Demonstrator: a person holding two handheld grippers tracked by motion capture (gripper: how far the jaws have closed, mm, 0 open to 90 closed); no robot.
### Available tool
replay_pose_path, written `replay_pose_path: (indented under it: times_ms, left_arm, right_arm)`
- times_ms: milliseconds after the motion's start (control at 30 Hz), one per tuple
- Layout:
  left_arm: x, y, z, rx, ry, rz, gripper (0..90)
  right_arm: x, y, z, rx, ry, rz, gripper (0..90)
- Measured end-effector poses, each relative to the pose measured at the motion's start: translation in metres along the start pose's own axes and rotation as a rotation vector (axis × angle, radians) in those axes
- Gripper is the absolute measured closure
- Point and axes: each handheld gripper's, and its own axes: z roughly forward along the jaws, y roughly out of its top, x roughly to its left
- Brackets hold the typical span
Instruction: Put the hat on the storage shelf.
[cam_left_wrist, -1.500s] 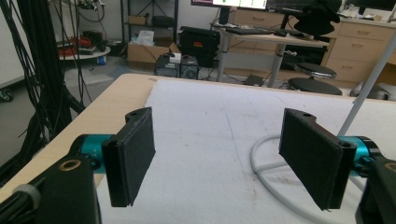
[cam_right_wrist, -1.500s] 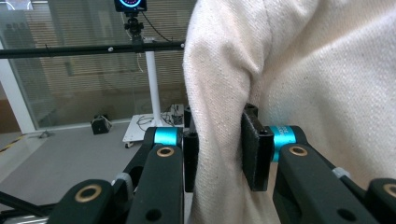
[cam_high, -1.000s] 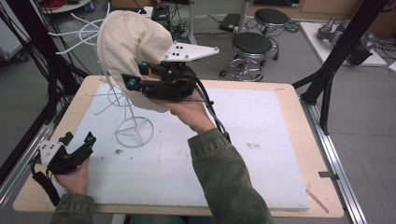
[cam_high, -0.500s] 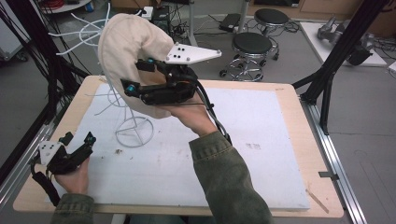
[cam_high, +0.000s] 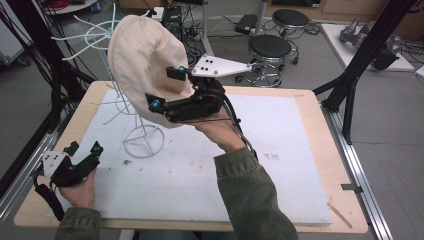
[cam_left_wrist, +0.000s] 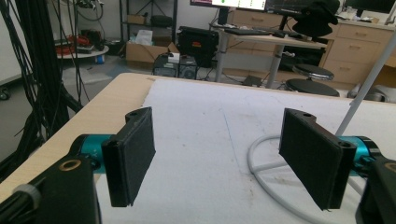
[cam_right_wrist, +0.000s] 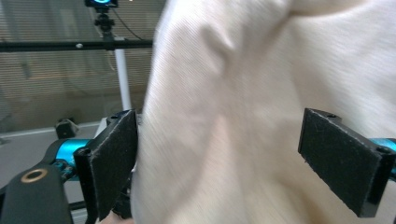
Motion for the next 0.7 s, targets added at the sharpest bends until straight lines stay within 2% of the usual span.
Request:
replay_pose_path:
  times_ms: [67, 100, 467, 700]
  left_arm:
    - [0.000, 0.000, 0.000, 0.001, 0.000, 0.000, 26.8]
    - [0.000, 0.000, 0.000, 0.003, -0.002, 0.000, 26.8]
    - [-0.001, 0.000, 0.000, 0.007, -0.005, 0.008, 26.8]
    - [-0.001, 0.000, 0.000, 0.006, -0.003, 0.009, 26.8]
  right_arm:
    - [-0.001, -0.003, -0.007, -0.005, -0.010, 0.007, 11.7]
    - [-0.002, -0.005, -0.015, -0.004, -0.032, 0.004, 11.7]
    - [0.001, -0.019, -0.046, -0.004, -0.071, -0.006, 11.5]
    - [-0.002, -0.033, -0.066, -0.006, -0.103, 0.010, 11.2]
